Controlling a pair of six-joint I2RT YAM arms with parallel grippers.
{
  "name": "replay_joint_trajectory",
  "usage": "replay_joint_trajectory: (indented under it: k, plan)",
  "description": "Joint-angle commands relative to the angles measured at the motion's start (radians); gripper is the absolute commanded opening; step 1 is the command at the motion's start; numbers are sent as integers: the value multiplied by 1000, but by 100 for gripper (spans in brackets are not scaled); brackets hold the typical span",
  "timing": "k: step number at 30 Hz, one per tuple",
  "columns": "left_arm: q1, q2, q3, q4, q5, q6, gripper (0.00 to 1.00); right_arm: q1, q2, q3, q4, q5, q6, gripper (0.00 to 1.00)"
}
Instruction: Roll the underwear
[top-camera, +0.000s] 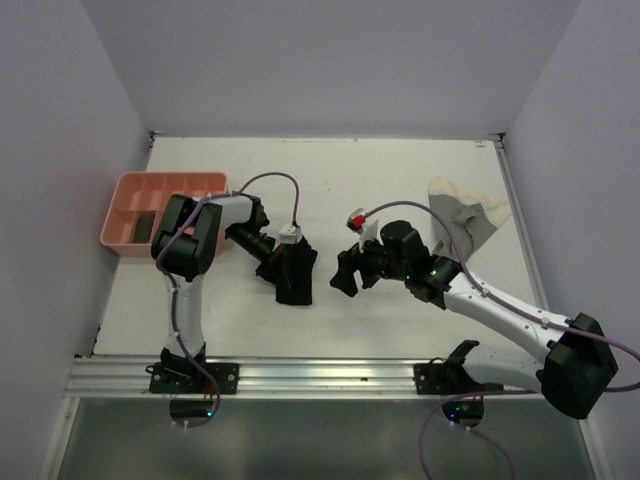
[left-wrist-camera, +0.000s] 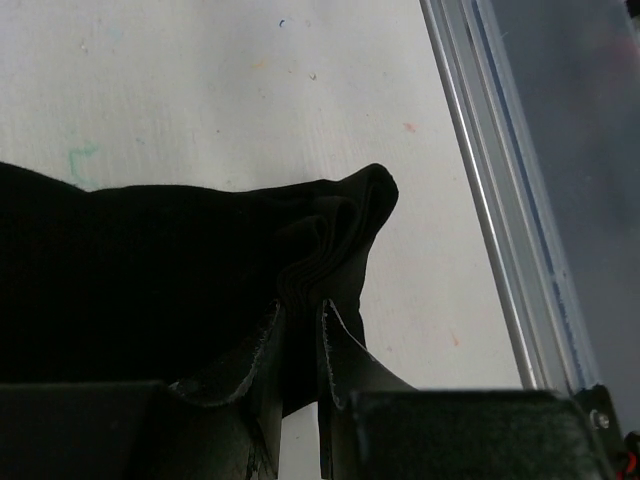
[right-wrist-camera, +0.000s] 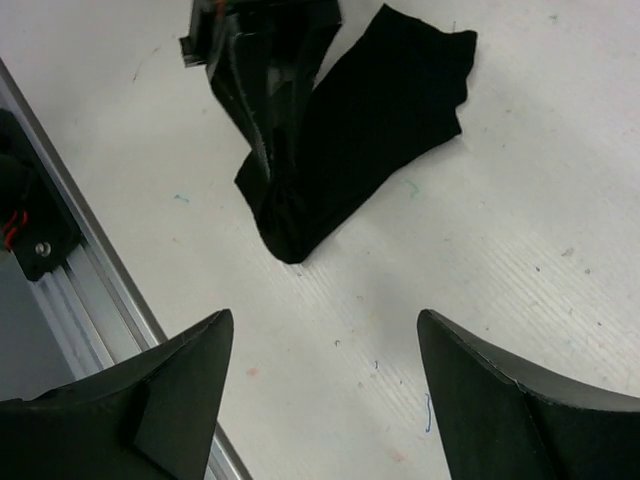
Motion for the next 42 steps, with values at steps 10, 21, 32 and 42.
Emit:
replay_joint_trajectory:
  k: [10,21,32,42]
  plan:
    - [6,222,159,17,-81,-239,0,233,78,-21,209,173,-410,65]
    - [8,301,239,-46,-136,-245,0,480,303,-3,355,358,-677,63]
    - [-61,302,180,-20,-217,-242,0,542,348,-83,473,411,-782,66]
    - [-130,307,168,5,-228,-278,0,552,363,-73,471,361,-791,66]
